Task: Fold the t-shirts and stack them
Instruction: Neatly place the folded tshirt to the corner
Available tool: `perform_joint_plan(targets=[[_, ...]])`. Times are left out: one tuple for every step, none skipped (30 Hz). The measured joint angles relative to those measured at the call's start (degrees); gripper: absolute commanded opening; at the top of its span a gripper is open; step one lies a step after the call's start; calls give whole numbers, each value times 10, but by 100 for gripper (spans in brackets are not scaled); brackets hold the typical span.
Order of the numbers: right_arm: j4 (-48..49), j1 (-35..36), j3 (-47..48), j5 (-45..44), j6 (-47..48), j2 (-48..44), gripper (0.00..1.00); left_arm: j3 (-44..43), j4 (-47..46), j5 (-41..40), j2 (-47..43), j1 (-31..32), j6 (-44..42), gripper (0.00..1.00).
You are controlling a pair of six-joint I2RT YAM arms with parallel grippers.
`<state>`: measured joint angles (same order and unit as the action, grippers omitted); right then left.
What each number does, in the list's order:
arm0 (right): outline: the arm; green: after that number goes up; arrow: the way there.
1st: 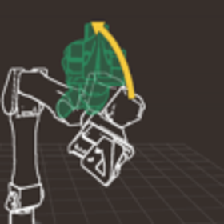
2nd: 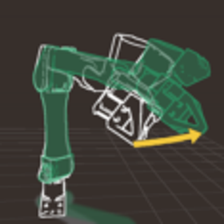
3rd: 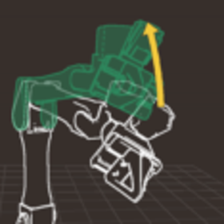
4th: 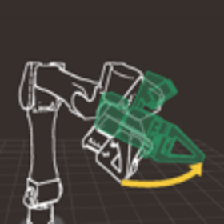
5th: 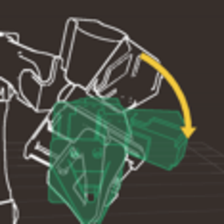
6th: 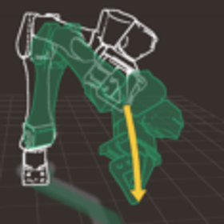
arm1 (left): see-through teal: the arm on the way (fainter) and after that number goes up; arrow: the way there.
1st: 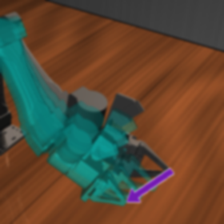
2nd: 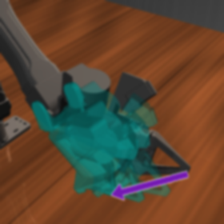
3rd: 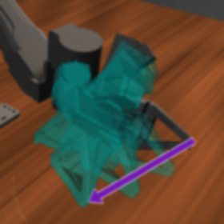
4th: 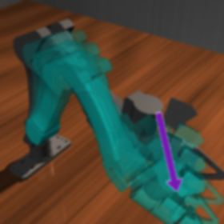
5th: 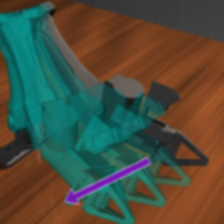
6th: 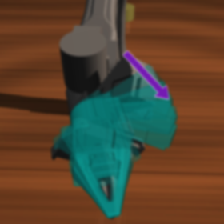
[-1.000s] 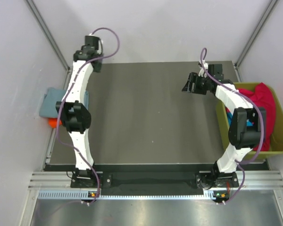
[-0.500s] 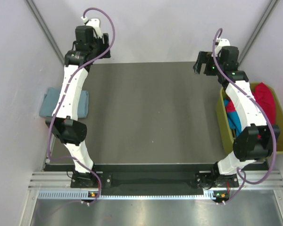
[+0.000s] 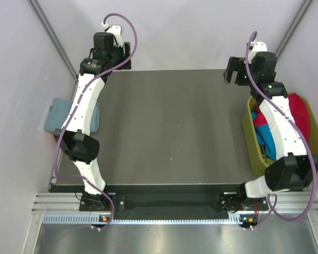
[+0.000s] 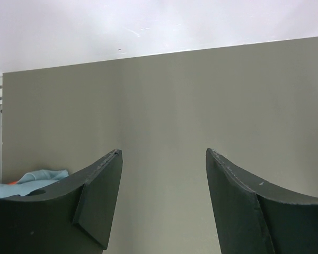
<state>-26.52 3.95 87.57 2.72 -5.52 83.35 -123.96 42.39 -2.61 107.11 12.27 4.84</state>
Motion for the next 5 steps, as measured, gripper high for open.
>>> perform_joint_plan(targets=[[0,0,0,0,0,0,100,0,0,0,0,0,0,69],[0,0,0,0,0,0,100,0,0,0,0,0,0,69],[-1,0,0,-1,0,0,100,0,0,0,0,0,0,69],[-1,0,0,-1,0,0,100,0,0,0,0,0,0,69],[-1,0,0,-1,0,0,100,0,0,0,0,0,0,69]])
